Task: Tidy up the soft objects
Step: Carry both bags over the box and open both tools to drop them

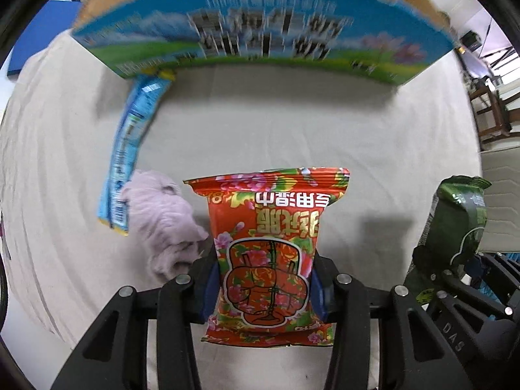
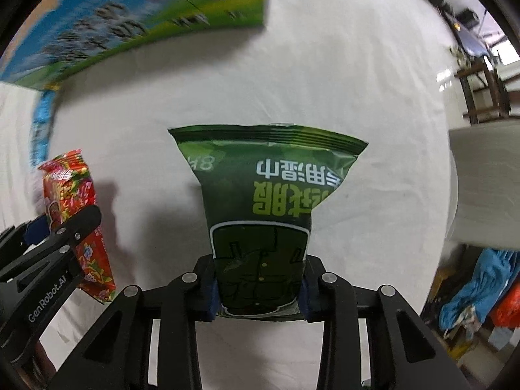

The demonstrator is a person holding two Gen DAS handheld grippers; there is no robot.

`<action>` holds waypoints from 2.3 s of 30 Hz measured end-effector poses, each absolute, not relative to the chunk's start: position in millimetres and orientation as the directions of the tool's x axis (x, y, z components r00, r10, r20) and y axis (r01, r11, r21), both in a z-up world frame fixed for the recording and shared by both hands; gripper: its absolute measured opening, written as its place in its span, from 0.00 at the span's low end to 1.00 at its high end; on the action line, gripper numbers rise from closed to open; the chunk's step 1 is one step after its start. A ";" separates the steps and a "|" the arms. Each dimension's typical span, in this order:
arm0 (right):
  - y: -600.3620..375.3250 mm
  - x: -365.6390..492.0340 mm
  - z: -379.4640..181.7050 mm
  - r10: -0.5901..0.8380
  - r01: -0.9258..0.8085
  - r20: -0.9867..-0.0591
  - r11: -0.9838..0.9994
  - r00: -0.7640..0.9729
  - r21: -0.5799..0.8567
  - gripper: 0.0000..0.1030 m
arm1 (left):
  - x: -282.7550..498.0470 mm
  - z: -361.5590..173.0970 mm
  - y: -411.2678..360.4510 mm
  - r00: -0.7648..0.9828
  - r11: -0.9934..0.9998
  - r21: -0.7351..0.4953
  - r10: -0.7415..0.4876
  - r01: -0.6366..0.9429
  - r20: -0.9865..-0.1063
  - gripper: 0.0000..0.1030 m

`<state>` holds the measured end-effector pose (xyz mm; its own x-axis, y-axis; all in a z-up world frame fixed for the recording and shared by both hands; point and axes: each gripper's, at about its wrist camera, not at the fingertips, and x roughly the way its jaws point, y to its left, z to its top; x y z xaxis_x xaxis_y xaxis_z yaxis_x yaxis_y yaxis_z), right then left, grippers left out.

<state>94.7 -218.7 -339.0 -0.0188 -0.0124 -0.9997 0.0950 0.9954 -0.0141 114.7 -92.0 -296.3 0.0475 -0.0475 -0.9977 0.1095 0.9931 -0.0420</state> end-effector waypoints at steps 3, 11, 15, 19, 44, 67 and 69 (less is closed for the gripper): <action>-209.3 87.1 -308.8 -0.010 0.054 -0.999 0.999 0.038 -0.008 0.36 | 111.7 -268.6 -84.3 0.084 0.992 -0.064 -0.073 0.108 -0.994 0.41; -207.9 74.7 -228.2 0.068 0.029 -0.988 0.997 0.137 0.072 0.36 | 107.5 -192.2 -64.2 0.162 0.987 -0.127 -0.141 0.094 -0.977 0.41; -205.5 67.0 -191.7 0.104 0.018 -0.977 0.994 0.184 0.109 0.36 | 105.6 -167.4 -60.4 0.200 0.985 -0.143 -0.160 0.099 -0.967 0.41; -203.6 68.8 -168.0 0.132 0.004 -0.967 0.991 0.218 0.136 0.36 | 109.2 -147.6 -55.6 0.231 0.982 -0.160 -0.179 0.101 -0.956 0.41; -223.2 278.9 -205.4 0.150 0.056 -0.969 0.985 0.196 0.164 0.36 | 326.9 -184.3 -39.1 0.203 0.982 -0.169 -0.184 0.088 -0.962 0.41; -205.7 347.3 -301.8 0.078 0.076 -0.997 0.994 0.007 0.079 0.37 | 449.2 -280.3 -22.0 0.032 0.995 -0.073 -0.076 0.069 -0.997 0.42; -203.3 348.4 -307.4 0.085 0.068 -0.996 0.994 -0.018 0.084 0.38 | 451.6 -281.9 -20.2 0.020 0.997 -0.066 -0.067 0.051 -0.998 0.43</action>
